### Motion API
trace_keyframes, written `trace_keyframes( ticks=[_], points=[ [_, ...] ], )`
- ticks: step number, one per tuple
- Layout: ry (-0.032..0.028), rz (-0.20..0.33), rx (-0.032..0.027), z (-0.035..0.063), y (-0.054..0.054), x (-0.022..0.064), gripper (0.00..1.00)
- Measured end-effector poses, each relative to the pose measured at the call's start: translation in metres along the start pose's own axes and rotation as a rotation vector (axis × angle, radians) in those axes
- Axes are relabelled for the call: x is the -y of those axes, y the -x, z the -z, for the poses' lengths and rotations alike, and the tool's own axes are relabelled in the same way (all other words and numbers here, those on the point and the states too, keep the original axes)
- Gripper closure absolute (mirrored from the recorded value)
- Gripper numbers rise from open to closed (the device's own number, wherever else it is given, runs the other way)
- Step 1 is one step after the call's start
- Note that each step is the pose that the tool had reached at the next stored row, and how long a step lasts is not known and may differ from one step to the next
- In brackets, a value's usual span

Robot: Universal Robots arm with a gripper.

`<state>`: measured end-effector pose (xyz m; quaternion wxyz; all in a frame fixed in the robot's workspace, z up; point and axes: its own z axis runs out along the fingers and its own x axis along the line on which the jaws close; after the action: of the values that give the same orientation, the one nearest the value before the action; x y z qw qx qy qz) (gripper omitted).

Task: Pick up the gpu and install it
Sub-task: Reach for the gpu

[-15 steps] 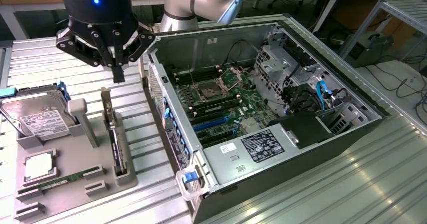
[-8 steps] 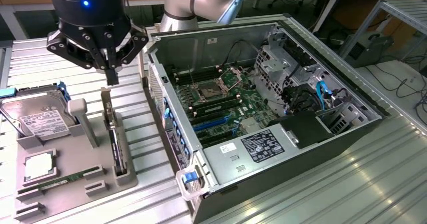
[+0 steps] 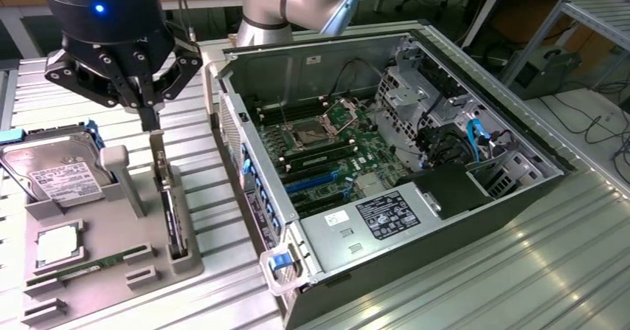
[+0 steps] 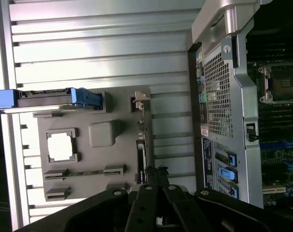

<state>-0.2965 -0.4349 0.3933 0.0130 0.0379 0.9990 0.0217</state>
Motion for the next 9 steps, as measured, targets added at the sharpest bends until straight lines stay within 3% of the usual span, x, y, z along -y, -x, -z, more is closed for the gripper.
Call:
trace_keyframes(
  ticks=[9],
  points=[
    [0.0000,0.000,-0.0001,0.0007,-0.020,0.0049,0.89]
  ],
)
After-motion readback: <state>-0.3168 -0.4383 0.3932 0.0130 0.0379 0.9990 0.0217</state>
